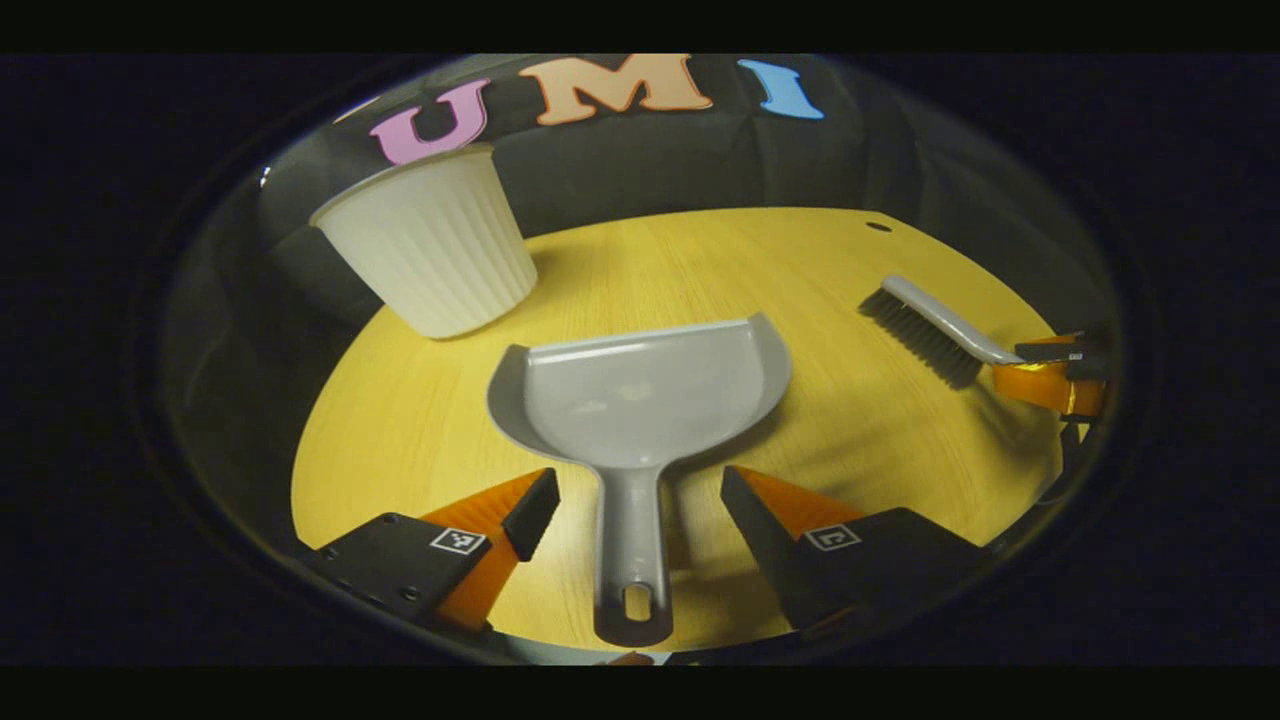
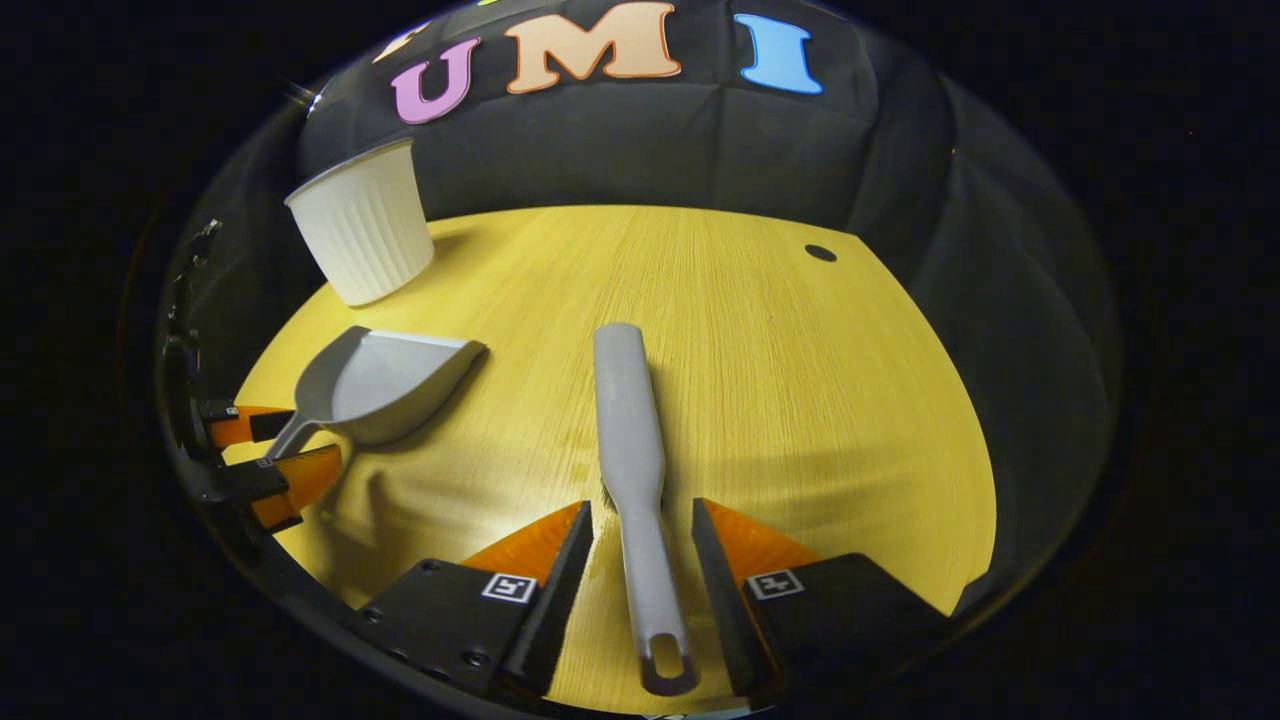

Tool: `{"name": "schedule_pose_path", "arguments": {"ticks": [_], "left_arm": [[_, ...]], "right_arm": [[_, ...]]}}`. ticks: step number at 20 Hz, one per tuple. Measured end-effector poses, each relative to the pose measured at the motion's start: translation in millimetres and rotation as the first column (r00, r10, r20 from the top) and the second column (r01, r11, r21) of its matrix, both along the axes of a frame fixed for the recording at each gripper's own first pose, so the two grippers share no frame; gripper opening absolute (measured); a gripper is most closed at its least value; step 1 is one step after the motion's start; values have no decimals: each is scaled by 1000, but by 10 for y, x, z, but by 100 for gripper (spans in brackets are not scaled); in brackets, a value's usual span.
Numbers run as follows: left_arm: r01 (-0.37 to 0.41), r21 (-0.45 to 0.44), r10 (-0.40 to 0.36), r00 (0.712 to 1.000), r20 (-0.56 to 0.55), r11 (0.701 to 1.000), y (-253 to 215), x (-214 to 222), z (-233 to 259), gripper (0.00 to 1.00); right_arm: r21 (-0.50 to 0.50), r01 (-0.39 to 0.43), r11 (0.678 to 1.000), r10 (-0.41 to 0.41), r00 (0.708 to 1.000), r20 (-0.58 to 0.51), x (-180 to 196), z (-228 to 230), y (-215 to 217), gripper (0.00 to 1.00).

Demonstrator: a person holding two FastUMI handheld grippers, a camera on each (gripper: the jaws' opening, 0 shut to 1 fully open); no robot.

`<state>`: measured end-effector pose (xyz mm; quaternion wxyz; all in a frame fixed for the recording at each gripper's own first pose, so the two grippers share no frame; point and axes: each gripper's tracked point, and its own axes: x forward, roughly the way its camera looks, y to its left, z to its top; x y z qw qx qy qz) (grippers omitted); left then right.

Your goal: Pick up the small broom and dustpan from the desktop, sweep the trash into the dustpan with the broom, and then empty the trash into the garbage bin.

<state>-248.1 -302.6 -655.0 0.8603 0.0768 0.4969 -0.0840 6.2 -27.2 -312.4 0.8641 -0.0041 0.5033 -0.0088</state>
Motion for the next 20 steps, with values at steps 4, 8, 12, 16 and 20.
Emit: {"name": "schedule_pose_path", "arguments": {"ticks": [4, 8, 12, 16, 20], "left_arm": [[-41, 26, 34, 977, 211, 999, 44, 275, 473, 96], [-111, 6, 94, 865, 493, 994, 0, 639, 1167, 95], [-65, -118, 128, 727, 675, 991, -183, 839, 1876, 94], [12, -178, 132, 620, 773, 984, -228, 924, 2539, 93], [39, -203, 136, 615, 777, 978, -114, 1145, 2602, 100]], "right_arm": [[-37, -73, 997, 79, 970, 230, 236, 680, -37, 87], [-46, -141, 989, 142, 808, 572, 462, 1890, 112, 94], [69, -107, 992, 28, 710, 704, 587, 2762, 175, 94], [45, 9, 999, -40, 654, 755, 543, 3284, -34, 94], [39, 55, 998, -65, 613, 787, 545, 3450, 16, 93]]}}
